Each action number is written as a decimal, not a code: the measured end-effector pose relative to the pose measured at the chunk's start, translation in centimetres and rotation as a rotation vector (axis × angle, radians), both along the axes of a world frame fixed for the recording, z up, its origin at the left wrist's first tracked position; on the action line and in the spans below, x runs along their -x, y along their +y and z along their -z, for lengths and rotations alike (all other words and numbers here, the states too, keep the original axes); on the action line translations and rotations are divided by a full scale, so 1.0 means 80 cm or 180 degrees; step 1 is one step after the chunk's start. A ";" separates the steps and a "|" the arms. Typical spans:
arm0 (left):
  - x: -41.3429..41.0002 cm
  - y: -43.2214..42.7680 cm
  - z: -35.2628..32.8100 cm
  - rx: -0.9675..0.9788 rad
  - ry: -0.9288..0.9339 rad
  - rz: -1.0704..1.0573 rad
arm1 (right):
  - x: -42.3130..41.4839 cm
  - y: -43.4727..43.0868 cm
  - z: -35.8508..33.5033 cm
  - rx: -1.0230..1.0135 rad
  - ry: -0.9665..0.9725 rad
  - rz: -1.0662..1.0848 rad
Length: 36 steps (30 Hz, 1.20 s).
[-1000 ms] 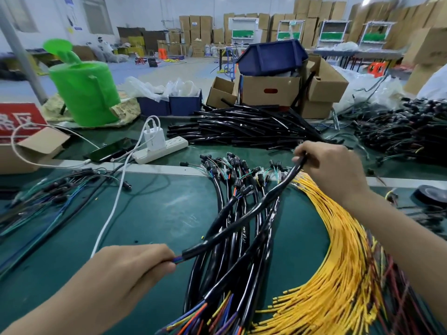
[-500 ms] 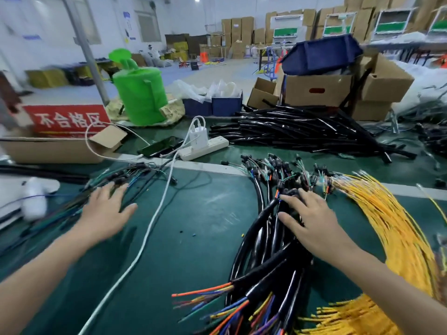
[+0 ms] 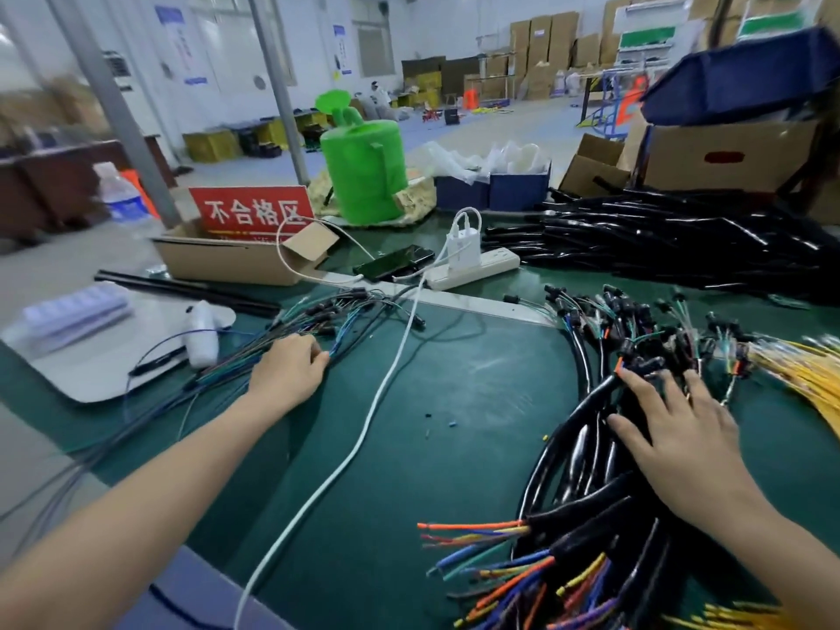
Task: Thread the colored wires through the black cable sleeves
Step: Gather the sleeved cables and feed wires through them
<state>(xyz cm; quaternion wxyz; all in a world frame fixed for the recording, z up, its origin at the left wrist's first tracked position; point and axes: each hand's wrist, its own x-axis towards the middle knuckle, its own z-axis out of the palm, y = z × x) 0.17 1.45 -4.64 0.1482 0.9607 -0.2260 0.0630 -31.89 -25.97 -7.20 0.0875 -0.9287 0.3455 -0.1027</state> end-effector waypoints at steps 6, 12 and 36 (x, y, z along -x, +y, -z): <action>-0.015 -0.020 -0.010 -0.0039 0.0228 -0.0285 | -0.004 0.009 -0.001 -0.0055 -0.0021 -0.0040; -0.039 -0.030 -0.029 -0.0354 0.0534 -0.0220 | 0.001 0.008 -0.007 -0.0165 -0.0014 -0.0115; -0.027 -0.019 -0.259 -0.0720 -0.0926 0.1370 | 0.007 -0.002 -0.009 -0.0062 0.0061 -0.0089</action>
